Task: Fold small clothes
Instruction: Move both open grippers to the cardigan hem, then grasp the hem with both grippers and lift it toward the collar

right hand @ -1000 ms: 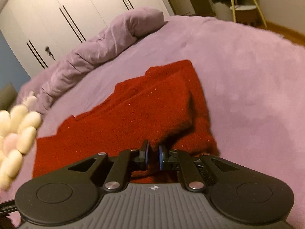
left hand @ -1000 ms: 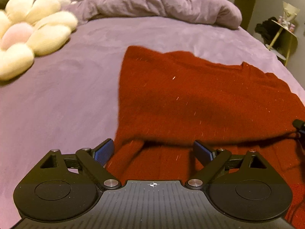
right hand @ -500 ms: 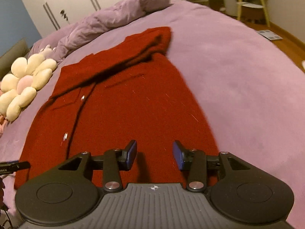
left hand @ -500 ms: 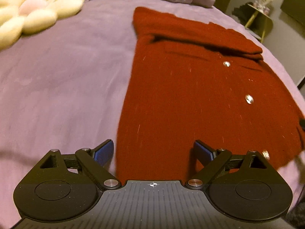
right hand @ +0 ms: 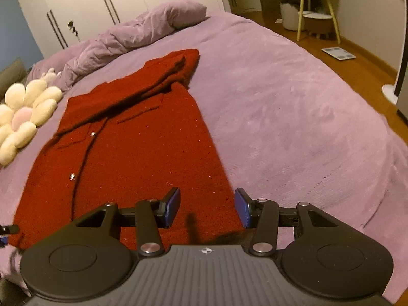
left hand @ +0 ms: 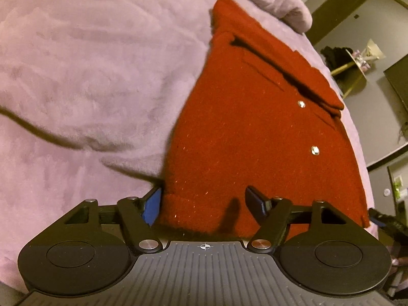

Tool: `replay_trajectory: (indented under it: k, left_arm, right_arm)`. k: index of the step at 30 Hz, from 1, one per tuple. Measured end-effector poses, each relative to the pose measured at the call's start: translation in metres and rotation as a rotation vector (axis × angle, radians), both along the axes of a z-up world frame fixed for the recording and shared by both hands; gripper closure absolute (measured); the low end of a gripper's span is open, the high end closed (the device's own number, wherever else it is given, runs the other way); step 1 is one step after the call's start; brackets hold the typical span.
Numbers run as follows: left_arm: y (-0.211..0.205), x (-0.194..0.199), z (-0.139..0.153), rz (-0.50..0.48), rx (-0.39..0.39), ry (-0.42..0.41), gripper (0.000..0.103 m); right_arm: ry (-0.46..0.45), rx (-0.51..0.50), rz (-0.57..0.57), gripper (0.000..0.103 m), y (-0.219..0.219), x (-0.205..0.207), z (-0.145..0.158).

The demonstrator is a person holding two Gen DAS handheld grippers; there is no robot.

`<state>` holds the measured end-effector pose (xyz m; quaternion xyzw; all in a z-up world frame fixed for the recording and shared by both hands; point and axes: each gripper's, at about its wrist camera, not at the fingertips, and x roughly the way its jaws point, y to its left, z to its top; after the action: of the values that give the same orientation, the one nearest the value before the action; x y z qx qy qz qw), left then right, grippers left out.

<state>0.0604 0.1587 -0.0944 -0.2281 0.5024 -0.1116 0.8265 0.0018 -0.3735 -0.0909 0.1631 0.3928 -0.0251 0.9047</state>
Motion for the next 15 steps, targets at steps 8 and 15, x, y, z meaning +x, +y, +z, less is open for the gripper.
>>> replay_trajectory:
  k: [8,15]
  left_arm:
    - [0.003,0.008,-0.006,-0.027,-0.094,0.059,0.07]
    - [-0.011,0.014,-0.009,-0.091,-0.074,0.073,0.076]
  right_arm:
    - [0.069,0.056,0.056,0.069,-0.013,0.006,-0.009]
    - [0.113,0.054,0.065,0.067,-0.029,0.012,-0.01]
